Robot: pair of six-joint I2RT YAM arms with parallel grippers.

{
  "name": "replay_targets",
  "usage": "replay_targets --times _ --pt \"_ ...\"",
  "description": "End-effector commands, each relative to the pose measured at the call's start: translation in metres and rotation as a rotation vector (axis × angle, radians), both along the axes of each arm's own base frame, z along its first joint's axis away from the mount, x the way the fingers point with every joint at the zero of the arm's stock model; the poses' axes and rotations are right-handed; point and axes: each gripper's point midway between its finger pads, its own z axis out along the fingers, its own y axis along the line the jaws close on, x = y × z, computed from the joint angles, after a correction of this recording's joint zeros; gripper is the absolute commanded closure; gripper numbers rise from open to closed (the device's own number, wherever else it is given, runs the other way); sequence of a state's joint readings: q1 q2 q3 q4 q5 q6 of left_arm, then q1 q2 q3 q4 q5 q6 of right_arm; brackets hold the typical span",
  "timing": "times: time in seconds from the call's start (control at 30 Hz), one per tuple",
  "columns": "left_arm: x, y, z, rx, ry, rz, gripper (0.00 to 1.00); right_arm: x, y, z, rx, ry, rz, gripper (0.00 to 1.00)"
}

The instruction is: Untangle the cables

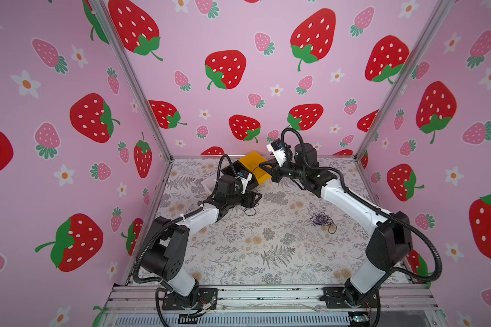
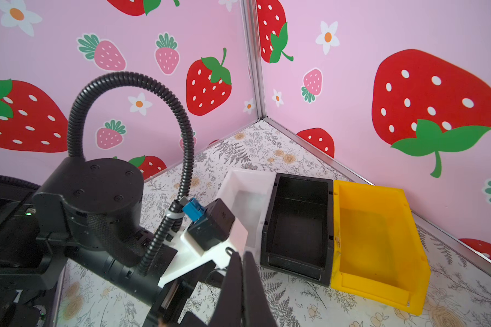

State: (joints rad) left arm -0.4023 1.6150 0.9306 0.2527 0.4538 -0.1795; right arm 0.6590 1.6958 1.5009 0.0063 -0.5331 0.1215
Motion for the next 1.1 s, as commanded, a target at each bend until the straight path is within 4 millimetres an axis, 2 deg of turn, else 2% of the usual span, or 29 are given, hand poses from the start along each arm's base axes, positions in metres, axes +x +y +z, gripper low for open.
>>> replay_targets --times 0.0,0.07,0.17,0.27,0.3,0.33,0.37,0.5,0.6,0.67,0.83,1.07 --pt "0.012 -0.009 0.014 -0.034 -0.045 -0.011 0.47 -0.002 0.006 0.017 0.038 -0.029 0.023 1.00" --pt "0.014 -0.010 0.013 -0.037 -0.035 -0.009 0.57 -0.002 0.006 0.019 0.042 -0.030 0.023 1.00" --pt "0.016 -0.008 0.015 -0.029 -0.036 0.001 0.78 -0.001 0.006 0.018 0.037 -0.029 0.019 1.00" --pt "0.017 0.002 0.022 0.000 -0.063 0.037 0.97 0.001 0.003 0.009 0.014 -0.023 -0.001 1.00" --pt "0.019 0.008 0.027 0.019 -0.078 0.061 1.00 0.002 0.002 0.005 0.006 -0.017 -0.009 1.00" --pt "0.020 0.014 0.031 0.034 -0.091 0.077 1.00 0.003 0.001 0.002 0.003 -0.012 -0.013 1.00" --pt "0.021 0.021 0.036 0.046 -0.100 0.095 1.00 0.004 0.001 -0.003 -0.001 -0.004 -0.012 0.95" --pt "0.030 0.050 0.053 0.061 -0.112 0.150 1.00 0.007 0.003 -0.013 -0.003 0.015 -0.017 0.60" --pt "0.038 0.072 0.059 0.056 -0.094 0.185 1.00 0.013 0.000 -0.015 -0.004 0.007 -0.054 0.37" --pt "0.044 0.085 0.062 0.059 -0.088 0.209 1.00 0.014 -0.002 -0.014 0.000 0.001 -0.065 0.26" --pt "0.064 0.107 0.076 0.013 -0.095 0.247 1.00 0.013 -0.015 -0.018 -0.013 -0.020 -0.115 0.22" --pt "0.095 0.117 0.094 -0.008 -0.124 0.273 1.00 0.000 -0.035 -0.032 -0.055 -0.022 -0.158 0.21"
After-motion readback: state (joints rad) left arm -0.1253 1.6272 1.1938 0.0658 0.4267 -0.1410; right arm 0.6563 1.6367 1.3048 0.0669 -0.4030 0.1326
